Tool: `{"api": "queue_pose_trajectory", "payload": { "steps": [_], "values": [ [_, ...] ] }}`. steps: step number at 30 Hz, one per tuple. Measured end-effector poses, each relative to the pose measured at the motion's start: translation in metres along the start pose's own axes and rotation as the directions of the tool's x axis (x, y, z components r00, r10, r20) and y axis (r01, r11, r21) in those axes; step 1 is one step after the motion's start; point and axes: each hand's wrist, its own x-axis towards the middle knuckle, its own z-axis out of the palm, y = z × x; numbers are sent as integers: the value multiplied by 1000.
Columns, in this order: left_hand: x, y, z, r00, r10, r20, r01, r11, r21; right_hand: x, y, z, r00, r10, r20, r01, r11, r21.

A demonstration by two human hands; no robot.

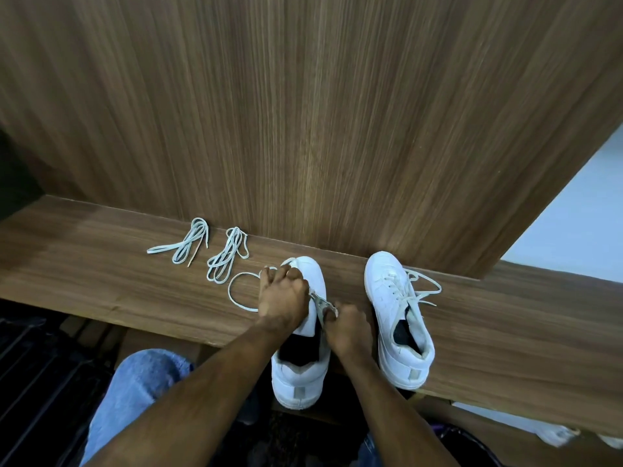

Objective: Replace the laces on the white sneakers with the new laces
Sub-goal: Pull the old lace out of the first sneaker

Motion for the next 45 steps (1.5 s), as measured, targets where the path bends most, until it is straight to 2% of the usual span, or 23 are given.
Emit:
{"api": "queue_pose_trajectory", "payload": {
  "steps": [2,4,6,8,9,13,17,19,21,23,26,28,31,34,38,40,42,43,44,45],
  "values": [
    [3,-4,-7,998,-11,-56,8,998,-59,1,1,1,1000,6,-2,-6,1000,6],
    [8,-11,-20,977,-148,-154,107,963,-248,1,1,2,1000,2,-1,-2,1000,19],
    [16,-20,-40,906,-398,-147,265,801,-537,1,2,2,1000,-4,6,4,1000,11],
    [26,-30,-56,841,-537,-57,338,607,-720,2,3,1,1000,-9,7,9,1000,7],
    [29,-33,-61,841,-540,-33,345,583,-735,2,4,1,1000,-8,7,8,1000,9],
    [22,-37,-51,920,-392,2,320,747,-582,2,3,3,1000,-1,-3,1,1000,11],
    [-5,-22,-23,945,-230,234,323,767,-554,1,2,2,1000,-15,-5,15,1000,12],
    [-15,-17,-15,926,-245,286,363,786,-501,1,3,1,999,-31,8,31,999,15],
    [-17,-19,-14,891,-350,289,453,691,-563,3,4,0,998,-53,21,53,999,8],
    [-15,-28,-9,843,-418,339,530,539,-654,6,5,-2,996,-77,42,77,997,9],
    [-13,-38,3,804,-440,401,569,369,-735,12,4,-10,987,-123,102,123,992,16],
    [-17,-36,5,802,-442,402,568,354,-743,17,-1,-13,974,-182,136,196,976,-96],
    [-27,-30,1,814,-445,372,554,406,-727,20,-16,-14,929,-299,216,358,873,-331],
    [-31,-31,4,828,-439,349,528,398,-750,26,-33,-6,884,-379,273,464,778,-424],
    [-33,-32,7,831,-434,347,523,401,-752,33,-36,15,868,-402,291,495,733,-466],
    [-33,-32,6,833,-437,340,519,403,-754,38,-36,20,869,-433,239,493,794,-355],
    [-33,-31,5,832,-441,337,522,417,-744,41,-35,16,909,-401,115,412,906,-99],
    [-34,-30,5,831,-445,334,524,423,-739,43,-33,11,957,-285,55,280,956,90],
    [-33,-30,5,831,-449,330,523,426,-738,45,-30,5,991,-131,24,119,951,287],
    [-34,-30,6,830,-451,330,526,433,-732,46,-25,1,1000,20,19,-26,889,456]
  ]
}}
